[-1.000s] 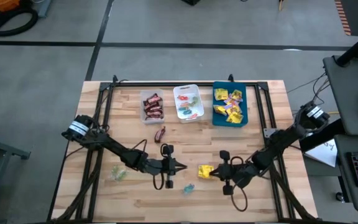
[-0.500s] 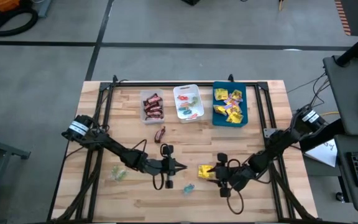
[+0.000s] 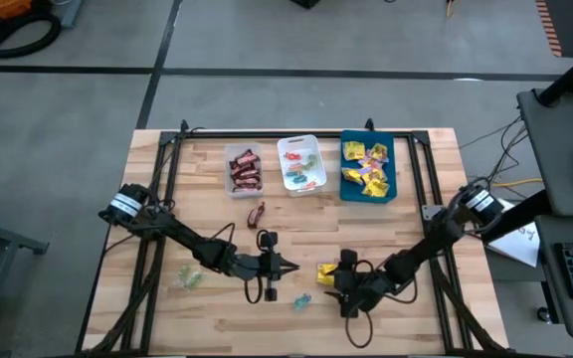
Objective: Sort candy
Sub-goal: Put the yellow sour patch candy into the blue bin
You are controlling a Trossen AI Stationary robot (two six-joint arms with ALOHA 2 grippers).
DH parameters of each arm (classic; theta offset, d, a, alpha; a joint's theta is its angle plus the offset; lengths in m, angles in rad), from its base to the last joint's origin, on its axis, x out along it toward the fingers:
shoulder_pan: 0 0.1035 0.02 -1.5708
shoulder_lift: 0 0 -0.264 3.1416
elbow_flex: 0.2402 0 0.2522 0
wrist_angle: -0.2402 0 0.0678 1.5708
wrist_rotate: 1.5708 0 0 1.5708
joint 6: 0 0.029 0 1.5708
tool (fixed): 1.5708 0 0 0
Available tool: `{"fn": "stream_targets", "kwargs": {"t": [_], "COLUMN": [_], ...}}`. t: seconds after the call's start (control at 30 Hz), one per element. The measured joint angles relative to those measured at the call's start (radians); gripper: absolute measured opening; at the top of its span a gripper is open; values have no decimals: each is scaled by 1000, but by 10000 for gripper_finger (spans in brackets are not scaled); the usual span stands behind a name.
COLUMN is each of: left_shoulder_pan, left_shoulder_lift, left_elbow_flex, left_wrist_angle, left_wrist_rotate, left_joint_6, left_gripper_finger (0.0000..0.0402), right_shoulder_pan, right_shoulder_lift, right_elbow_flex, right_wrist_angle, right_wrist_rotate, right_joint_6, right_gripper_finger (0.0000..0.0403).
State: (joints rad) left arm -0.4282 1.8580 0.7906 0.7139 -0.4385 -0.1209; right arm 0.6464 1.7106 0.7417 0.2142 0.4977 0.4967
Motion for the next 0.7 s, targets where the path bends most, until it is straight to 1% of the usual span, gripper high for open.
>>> {"fn": "stream_targets", "kwargs": {"t": [0.23,0.5,0.57,0.7], "left_shoulder_pan": [0,0,0,0], "left_shoulder_lift": [0,0,0,-1], "left_elbow_flex": [0,0,0,0], "left_wrist_angle": [-4,-4,-4,-4], "left_wrist_rotate": [1,2,2,2], "left_joint_6": [0,4,4,4], "left_gripper_finger": [0,0,0,0], "right_shoulder_pan": [-19,-27,-27,-27], "right_shoulder_lift": [7,6,2,-18], "right_elbow_flex": [-4,-3,-3,-3], "right_wrist_angle": [-32,-72,-72,-83], "right_wrist_rotate": [-8,-26,-27,-35], "right_joint_6": [2,-9,-21,-27], "right_gripper_finger": [158,31,17,10]}}
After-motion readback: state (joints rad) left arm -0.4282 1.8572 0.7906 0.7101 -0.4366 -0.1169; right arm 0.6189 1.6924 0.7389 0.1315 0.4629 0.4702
